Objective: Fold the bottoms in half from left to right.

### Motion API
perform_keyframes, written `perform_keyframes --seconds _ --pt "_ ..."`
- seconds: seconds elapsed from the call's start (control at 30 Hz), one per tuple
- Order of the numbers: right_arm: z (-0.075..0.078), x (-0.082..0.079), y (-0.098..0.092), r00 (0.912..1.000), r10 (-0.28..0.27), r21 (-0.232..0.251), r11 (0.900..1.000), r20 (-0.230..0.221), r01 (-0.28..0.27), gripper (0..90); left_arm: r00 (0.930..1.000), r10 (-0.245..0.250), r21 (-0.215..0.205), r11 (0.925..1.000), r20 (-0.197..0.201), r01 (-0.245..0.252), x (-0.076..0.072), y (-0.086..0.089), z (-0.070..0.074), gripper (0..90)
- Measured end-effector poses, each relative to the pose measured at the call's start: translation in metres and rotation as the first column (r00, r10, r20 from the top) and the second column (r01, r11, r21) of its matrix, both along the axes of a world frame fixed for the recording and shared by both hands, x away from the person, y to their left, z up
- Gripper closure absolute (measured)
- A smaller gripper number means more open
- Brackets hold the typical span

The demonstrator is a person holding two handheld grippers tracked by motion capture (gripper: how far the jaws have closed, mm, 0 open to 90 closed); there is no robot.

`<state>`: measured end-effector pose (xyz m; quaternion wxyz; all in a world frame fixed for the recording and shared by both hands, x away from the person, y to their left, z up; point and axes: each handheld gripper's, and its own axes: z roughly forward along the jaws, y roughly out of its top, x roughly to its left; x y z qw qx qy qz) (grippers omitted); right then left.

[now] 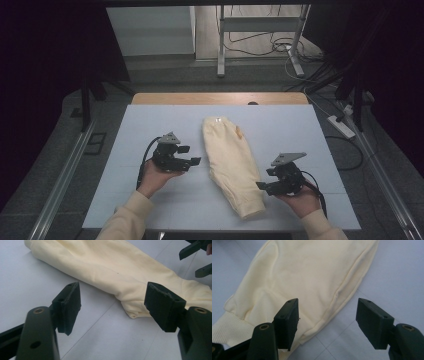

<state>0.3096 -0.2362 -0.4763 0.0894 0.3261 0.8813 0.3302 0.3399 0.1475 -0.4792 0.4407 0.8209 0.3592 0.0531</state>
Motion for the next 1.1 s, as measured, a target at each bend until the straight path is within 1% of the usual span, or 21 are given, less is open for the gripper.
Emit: perform_keyframes --seconds 0.13,0.33,0.4,0.57,0.7,0.77,0.8,0.87,0.93,0.97,1.0,1.03,1.1 --pt "-0.002 -0.001 0.002 1.0 0.0 -0.013 1.0 0.0 0.0 34.6 1.0 0.002 -0.004 1.0 0.001 -0.002 0.0 0.001 0.0 29.8" --pt "-0.007 -0.001 0.005 0.9997 -0.001 -0.032 0.999 -0.024 0.0 33.9 1.0 -0.001 -0.004 1.0 0.001 0.001 0.002 0.001 0.0 29.8" --pt "-0.009 -0.001 0.005 0.9995 -0.003 -0.049 0.999 -0.031 0.001 33.5 1.0 0.0 -0.006 1.0 -0.001 0.0 0.003 0.001 -0.001 29.8" --pt "-0.017 -0.002 0.008 0.9972 -0.01 -0.08 0.997 -0.074 0.004 31.4 1.0 -0.003 -0.006 1.0 0.002 0.003 0.004 0.001 0.0 29.8" --pt "-0.021 -0.001 0.01 0.9954 -0.015 -0.088 0.996 -0.095 0.006 31.2 1.0 -0.004 -0.005 1.0 0.003 0.004 0.004 0.001 0.0 29.8" --pt "-0.023 0.0 0.011 0.9936 -0.025 -0.092 0.996 -0.11 0.015 30.6 1.0 -0.001 -0.005 1.0 0.002 0.001 0.004 0.002 0.0 29.8" --pt "-0.024 0.001 0.011 0.9917 -0.031 -0.095 0.995 -0.125 0.019 30.4 1.0 -0.001 -0.005 1.0 0.002 0.001 0.004 0.002 0.0 29.8" --pt "-0.026 0.003 0.011 0.9875 -0.038 -0.087 0.996 -0.153 0.025 31.0 1.0 0.0 -0.005 1.0 0.003 0.0 0.003 0.002 0.001 29.8" --pt "-0.028 0.004 0.012 0.9825 -0.036 -0.07 0.997 -0.183 0.023 35.1 1.0 0.001 -0.003 1.0 0.002 -0.001 0.003 0.002 0.0 29.8" --pt "-0.029 0.005 0.012 0.9801 -0.039 -0.061 0.998 -0.195 0.027 35.6 1.0 0.002 -0.002 1.0 0.002 -0.002 0.003 0.002 0.0 29.8" --pt "-0.029 0.005 0.012 0.98 -0.036 -0.059 0.998 -0.195 0.025 39.3 1.0 0.001 0.0 1.0 0.003 -0.001 0.003 0.002 0.0 29.8" --pt "-0.029 0.005 0.012 0.9786 -0.025 -0.049 0.999 -0.204 0.015 45.1 1.0 0.001 0.001 1.0 0.003 -0.001 0.003 0.002 0.0 29.8" --pt "-0.029 0.004 0.013 0.9732 -0.006 -0.027 1.0 -0.23 -0.001 56.6 1.0 0.0 0.004 1.0 0.004 0.0 0.002 0.001 0.0 29.8"
